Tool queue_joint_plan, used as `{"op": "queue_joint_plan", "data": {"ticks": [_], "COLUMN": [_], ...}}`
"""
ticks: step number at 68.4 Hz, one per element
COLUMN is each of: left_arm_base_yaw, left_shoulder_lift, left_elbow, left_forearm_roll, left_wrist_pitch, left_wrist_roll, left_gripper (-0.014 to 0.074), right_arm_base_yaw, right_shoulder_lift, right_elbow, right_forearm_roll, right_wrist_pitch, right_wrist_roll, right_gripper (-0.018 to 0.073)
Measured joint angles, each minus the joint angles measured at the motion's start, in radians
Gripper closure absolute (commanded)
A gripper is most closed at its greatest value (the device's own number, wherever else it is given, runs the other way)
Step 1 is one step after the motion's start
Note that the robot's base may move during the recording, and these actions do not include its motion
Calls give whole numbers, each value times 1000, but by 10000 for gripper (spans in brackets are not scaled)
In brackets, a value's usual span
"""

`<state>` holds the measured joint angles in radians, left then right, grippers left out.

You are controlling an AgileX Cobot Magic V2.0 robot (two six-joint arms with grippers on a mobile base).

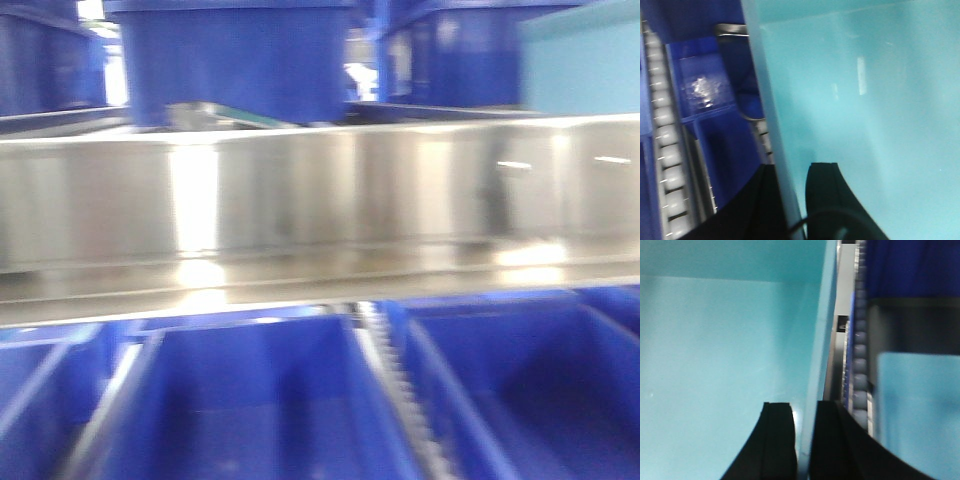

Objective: Move two blue bins to right shelf middle
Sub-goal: 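Turn the base away from the shelf holding the teal bin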

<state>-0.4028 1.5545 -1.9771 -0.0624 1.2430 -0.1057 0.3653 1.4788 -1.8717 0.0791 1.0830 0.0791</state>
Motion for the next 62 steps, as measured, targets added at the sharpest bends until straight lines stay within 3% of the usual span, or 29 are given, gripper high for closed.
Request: {"op": "queue_joint_plan", "data": {"ticks": [62], "left_arm_base_yaw": [0], "left_shoulder_lift": [0], "left_elbow": [0], "left_forearm_roll": [0], "left_wrist_pitch": [0], "left_wrist_roll": [0], "left_gripper": [707], "right_arm_base_yaw": [0], "right_shoulder_lift": [0], "right_elbow": [0], "right_forearm_roll": [0], "right_wrist_pitch": [0], "right_wrist_roll": [-2], "right_gripper": [711]}}
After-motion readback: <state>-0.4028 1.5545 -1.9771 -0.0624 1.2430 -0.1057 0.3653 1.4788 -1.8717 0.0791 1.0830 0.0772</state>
